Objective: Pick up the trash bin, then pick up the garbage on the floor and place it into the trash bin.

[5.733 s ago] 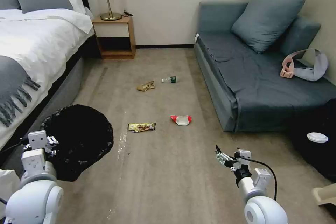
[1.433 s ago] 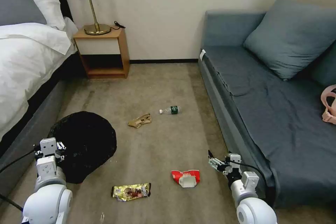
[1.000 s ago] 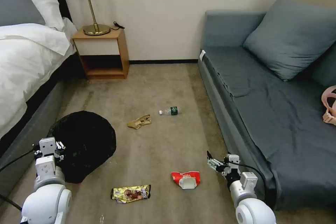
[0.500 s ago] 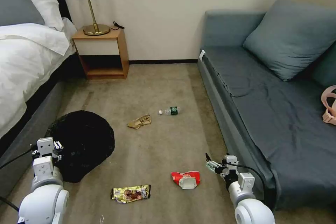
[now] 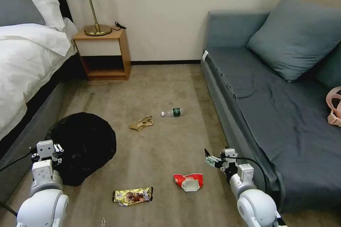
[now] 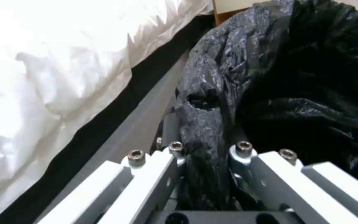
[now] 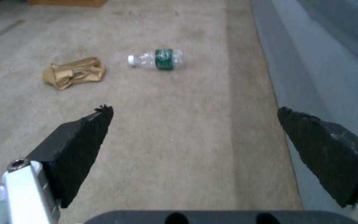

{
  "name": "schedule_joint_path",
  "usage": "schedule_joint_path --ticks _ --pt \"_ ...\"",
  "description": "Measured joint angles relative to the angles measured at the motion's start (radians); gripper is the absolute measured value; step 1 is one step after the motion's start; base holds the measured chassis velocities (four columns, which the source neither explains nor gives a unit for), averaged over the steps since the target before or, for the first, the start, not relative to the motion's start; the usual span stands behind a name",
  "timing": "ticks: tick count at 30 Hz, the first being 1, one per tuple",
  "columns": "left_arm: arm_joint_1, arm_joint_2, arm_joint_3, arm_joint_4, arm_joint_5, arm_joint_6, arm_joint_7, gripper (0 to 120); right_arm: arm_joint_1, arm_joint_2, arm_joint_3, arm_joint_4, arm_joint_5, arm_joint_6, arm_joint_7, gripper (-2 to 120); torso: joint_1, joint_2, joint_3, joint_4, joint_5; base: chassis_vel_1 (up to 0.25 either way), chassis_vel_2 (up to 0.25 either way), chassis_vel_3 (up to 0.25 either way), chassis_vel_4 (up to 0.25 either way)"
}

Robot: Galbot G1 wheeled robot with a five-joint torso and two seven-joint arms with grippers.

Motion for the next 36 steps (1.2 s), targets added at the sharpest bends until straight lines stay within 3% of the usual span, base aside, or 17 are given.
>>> schedule_joint_path --ticks 10,18,31,36 --pt "-0.003 -0.001 0.000 0.001 0.009 -0.005 0.018 5 0.147 -0.152 -0.075 -0.031 0.119 -0.040 -0.011 100 0.000 0.000 0.000 0.0000 -0.0001 0.000 0.000 0.000 0.000" --pt "-0.005 -0.005 0.001 -0.004 -0.005 0.018 0.005 5 0.294 -0.208 -0.225 -0.091 0.139 -0.061 -0.036 100 0.000 0.000 0.000 0.0001 -0.0001 0.000 0.000 0.000 0.000" --pt "-0.006 -0.009 0.000 -0.019 -0.017 0.045 -0.007 5 0.502 -0.189 -0.543 -0.232 0.131 -0.063 -0.055 100 0.000 0.000 0.000 0.0000 -0.0005 0.000 0.000 0.000 0.000" --pt "-0.010 0.000 -0.002 -0.027 -0.024 0.063 -0.011 5 0.619 -0.105 -0.692 -0.332 0.129 -0.058 -0.070 100 0.000 0.000 0.000 0.0002 -0.0003 0.000 0.000 0.000 0.000"
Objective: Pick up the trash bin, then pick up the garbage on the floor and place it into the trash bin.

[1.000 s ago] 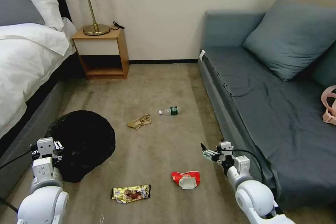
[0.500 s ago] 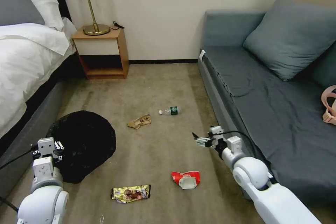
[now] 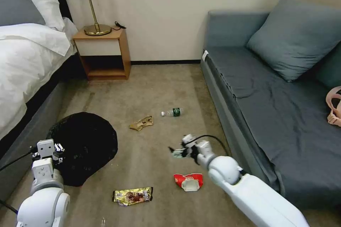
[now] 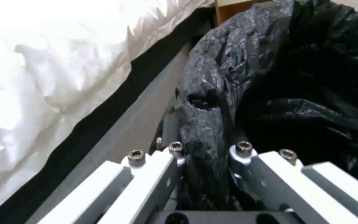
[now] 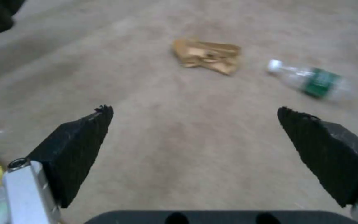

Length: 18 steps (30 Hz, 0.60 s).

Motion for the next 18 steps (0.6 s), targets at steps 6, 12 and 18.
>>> schedule_joint_path --ticks 6,12,18 --pt "-0.012 0.008 0.010 -0.017 0.004 0.019 -0.005 5 0.079 0.075 -0.131 -0.084 -0.021 0.009 -0.011 100 0.000 0.000 0.000 0.0001 0.0001 0.000 0.000 0.000 0.000" --pt "-0.012 0.010 0.022 -0.023 0.020 0.021 -0.011 5 0.106 0.107 -0.297 -0.152 -0.075 0.019 -0.032 100 0.000 0.000 0.000 -0.0001 0.0000 0.000 0.000 0.000 0.000" --pt "-0.010 0.009 0.033 -0.016 0.028 0.013 -0.015 5 0.084 0.119 -0.376 -0.178 -0.133 0.031 -0.053 100 0.000 0.000 0.000 -0.0002 0.0000 0.000 0.000 0.000 0.000"
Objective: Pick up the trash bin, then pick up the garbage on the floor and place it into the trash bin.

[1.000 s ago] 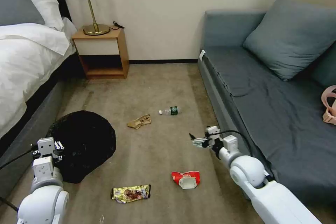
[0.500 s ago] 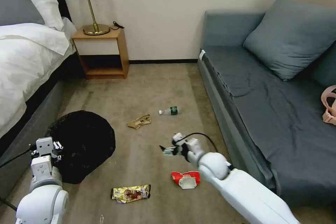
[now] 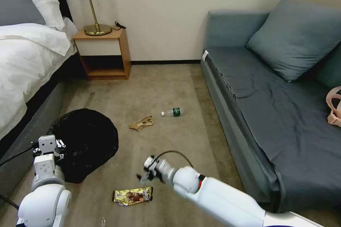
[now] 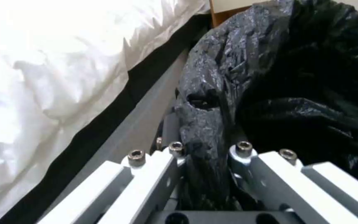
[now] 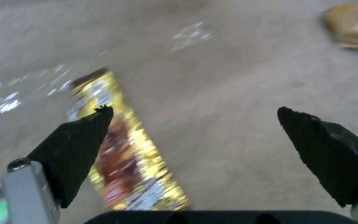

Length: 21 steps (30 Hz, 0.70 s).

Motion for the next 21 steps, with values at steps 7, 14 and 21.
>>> schedule_joint_path --ticks 7,14,21 --pt "-0.003 -0.007 0.002 -0.008 0.005 -0.001 -0.001 5 -0.004 0.007 -0.048 -0.014 -0.023 0.006 -0.017 100 0.000 0.000 0.000 0.0001 0.0002 0.000 0.000 0.000 0.000" --pt "0.002 -0.011 0.007 -0.009 0.011 -0.010 -0.001 5 0.008 0.021 -0.085 -0.057 -0.057 0.018 -0.039 100 0.000 0.000 0.000 0.0000 0.0002 0.000 0.000 0.000 0.000" --pt "0.002 -0.008 0.015 -0.010 0.016 -0.013 -0.001 5 0.031 0.062 -0.118 -0.159 -0.090 0.040 -0.057 100 0.000 0.000 0.000 0.0002 0.0003 0.000 0.000 0.000 0.000"
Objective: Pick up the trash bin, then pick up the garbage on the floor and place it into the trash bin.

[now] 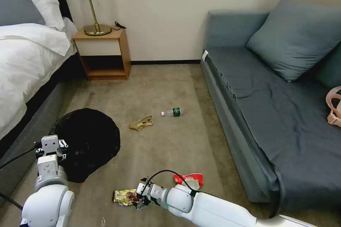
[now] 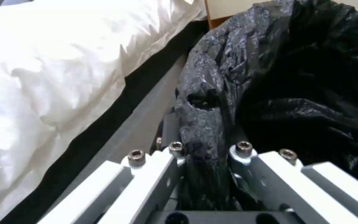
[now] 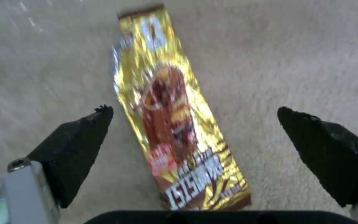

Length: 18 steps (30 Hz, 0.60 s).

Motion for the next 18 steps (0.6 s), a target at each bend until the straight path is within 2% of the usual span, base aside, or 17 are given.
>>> schedule_joint_path --ticks 4,18 --pt "0.003 -0.002 0.006 -0.006 0.003 -0.003 0.000 5 0.025 0.012 -0.035 -0.070 -0.022 0.020 -0.014 100 0.000 0.000 0.000 -0.0001 -0.0001 0.000 0.000 0.000 0.000" --pt "0.006 -0.002 0.009 -0.005 0.001 -0.012 0.002 5 0.017 0.033 -0.024 -0.143 -0.049 0.034 -0.017 100 0.000 0.000 0.000 -0.0001 -0.0001 0.000 0.000 0.000 0.000"
